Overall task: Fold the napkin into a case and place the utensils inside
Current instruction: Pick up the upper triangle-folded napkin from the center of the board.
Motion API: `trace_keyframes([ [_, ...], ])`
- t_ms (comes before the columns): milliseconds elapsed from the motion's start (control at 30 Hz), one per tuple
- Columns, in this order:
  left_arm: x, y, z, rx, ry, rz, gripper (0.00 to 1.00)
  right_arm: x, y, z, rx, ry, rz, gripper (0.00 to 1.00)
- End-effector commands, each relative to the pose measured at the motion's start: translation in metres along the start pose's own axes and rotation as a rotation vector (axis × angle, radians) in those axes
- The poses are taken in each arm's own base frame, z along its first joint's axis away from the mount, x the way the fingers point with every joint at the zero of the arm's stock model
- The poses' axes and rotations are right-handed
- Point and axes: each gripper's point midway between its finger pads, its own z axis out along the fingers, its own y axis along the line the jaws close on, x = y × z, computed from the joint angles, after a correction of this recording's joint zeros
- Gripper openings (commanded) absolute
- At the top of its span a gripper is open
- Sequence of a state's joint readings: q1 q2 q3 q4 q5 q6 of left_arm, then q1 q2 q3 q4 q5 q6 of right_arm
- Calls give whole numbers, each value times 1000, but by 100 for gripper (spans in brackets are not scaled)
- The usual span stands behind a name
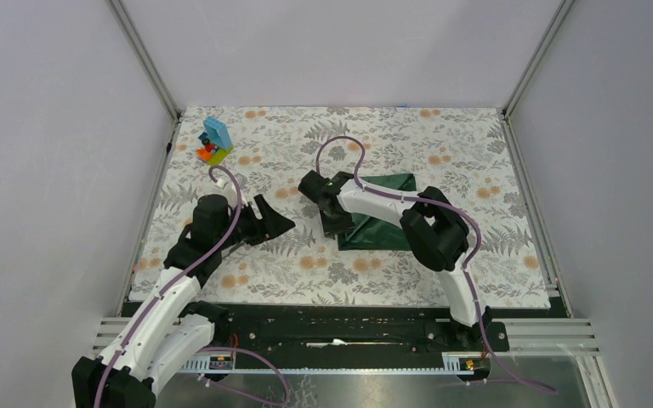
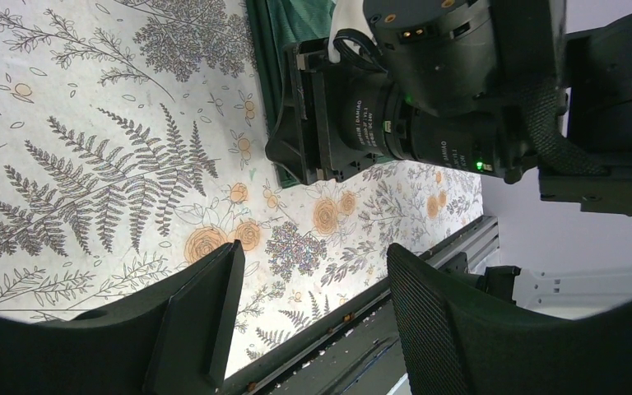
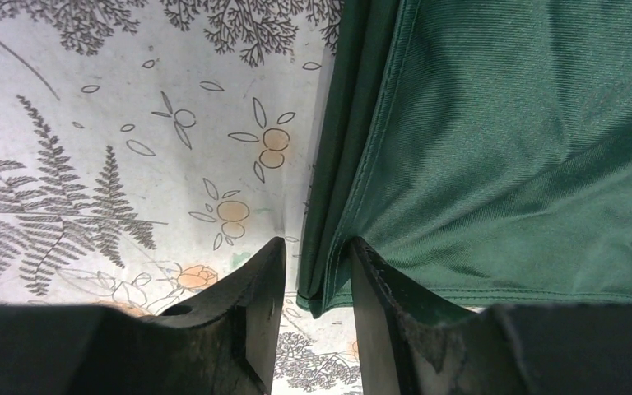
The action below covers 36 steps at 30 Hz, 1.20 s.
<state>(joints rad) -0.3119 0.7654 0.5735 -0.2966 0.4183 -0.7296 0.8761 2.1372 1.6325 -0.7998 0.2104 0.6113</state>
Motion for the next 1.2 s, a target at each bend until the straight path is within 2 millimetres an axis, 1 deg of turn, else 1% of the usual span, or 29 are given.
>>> trace_keyframes([
  [0, -7, -8, 0, 42, -24, 33, 70, -1, -3, 2, 53, -11, -2, 42],
  [100, -8, -8, 0, 43, -24, 33, 70, 2, -6, 9, 68, -14, -7, 41],
  [300, -10, -9, -1, 42, -30, 32, 70, 15, -10, 32, 86, -1, -19, 39],
  [333, -11, -8, -1, 40, -30, 31, 70, 18, -12, 37, 89, 2, -24, 36],
  [433, -11, -8, -1, 38, -33, 29, 70, 20, -18, 44, 106, -9, -44, 22],
  [533, -10, -6, -1, 34, -30, 21, 70, 18, -21, 45, 111, -33, -75, 10],
  [600, -8, -4, 0, 29, -26, 10, 72, 11, -18, 38, 87, -61, -108, 0],
  [700, -8, -1, 2, 15, -24, -24, 78, 0, -7, 16, -5, -132, -162, 0],
  [800, -7, 10, 9, -23, -18, -96, 85, -4, 3, -11, -123, -182, -204, 0],
  [900, -5, 14, 21, -7, 5, -220, 88, 4, 7, -25, -198, -184, -252, 0],
  [1000, 0, 12, 41, 81, 51, -377, 89, 15, 9, -31, -266, -190, -274, 0],
  [1033, 0, 11, 49, 108, 59, -421, 89, 22, 6, -29, -278, -181, -277, 0],
  [1167, 0, 28, 85, 77, 86, -568, 92, 36, 5, -31, -324, -174, -277, 0],
])
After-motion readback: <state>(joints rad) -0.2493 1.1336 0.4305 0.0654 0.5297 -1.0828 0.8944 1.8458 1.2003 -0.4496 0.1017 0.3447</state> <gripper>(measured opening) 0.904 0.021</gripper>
